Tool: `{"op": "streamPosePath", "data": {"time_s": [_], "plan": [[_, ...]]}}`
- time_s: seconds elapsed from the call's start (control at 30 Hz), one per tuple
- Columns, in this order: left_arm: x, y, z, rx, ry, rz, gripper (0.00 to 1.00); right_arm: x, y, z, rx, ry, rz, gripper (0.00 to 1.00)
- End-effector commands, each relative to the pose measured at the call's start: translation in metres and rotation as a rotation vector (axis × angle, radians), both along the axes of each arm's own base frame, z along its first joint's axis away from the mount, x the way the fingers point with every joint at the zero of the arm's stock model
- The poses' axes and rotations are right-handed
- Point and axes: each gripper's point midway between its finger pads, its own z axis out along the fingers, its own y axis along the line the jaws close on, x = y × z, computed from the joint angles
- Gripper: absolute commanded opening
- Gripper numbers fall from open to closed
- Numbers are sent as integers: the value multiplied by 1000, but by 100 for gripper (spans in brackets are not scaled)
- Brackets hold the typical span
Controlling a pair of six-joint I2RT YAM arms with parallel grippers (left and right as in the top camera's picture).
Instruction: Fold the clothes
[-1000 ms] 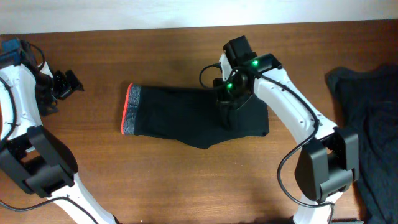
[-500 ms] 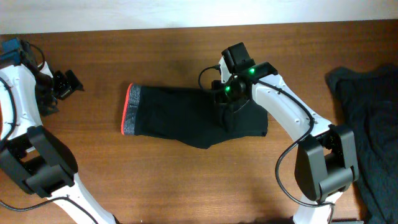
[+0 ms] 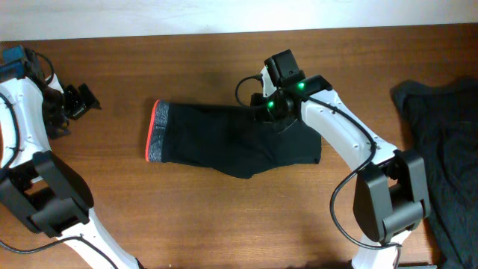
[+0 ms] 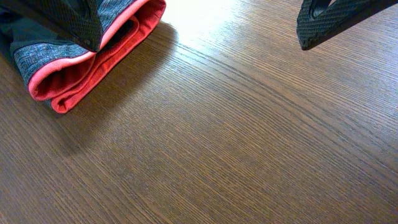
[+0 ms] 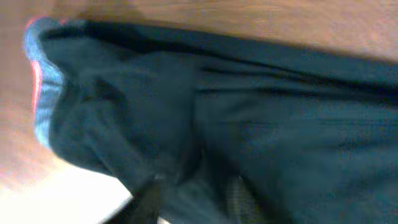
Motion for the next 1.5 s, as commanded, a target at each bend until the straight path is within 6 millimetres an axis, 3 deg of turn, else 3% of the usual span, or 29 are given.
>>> {"op": "streamPosePath", "data": {"time_s": [0.0,0.1,0.23,0.33,0.73,0.87,1.07,1.23,1.47], "plan": [[2,3,15,21,-36,-6,99,-9,24,9,95,4,76,60],[2,3,15,21,-36,-6,99,-3,16,19,117,-17,104,62],[2,3,15,21,-36,-6,99,4,-23,24,95,45,19,61],[2,3,15,21,-36,-6,99,-2,-50,18,66,107,-20,57],[2,3,15,21,-36,-6,99,-10,-168,-6,-141,188,-126,56],[2,3,15,21,-36,-6,99,-13,-197,-16,-184,193,-136,55],[2,3,15,21,-36,-6,99,-23,-207,-48,-184,209,-143,49],[2,3,15,21,-36,-6,99,-32,-199,-80,-141,200,-133,50],[2,3,15,21,-36,-6,99,-35,-188,-103,-71,159,-120,55]]}}
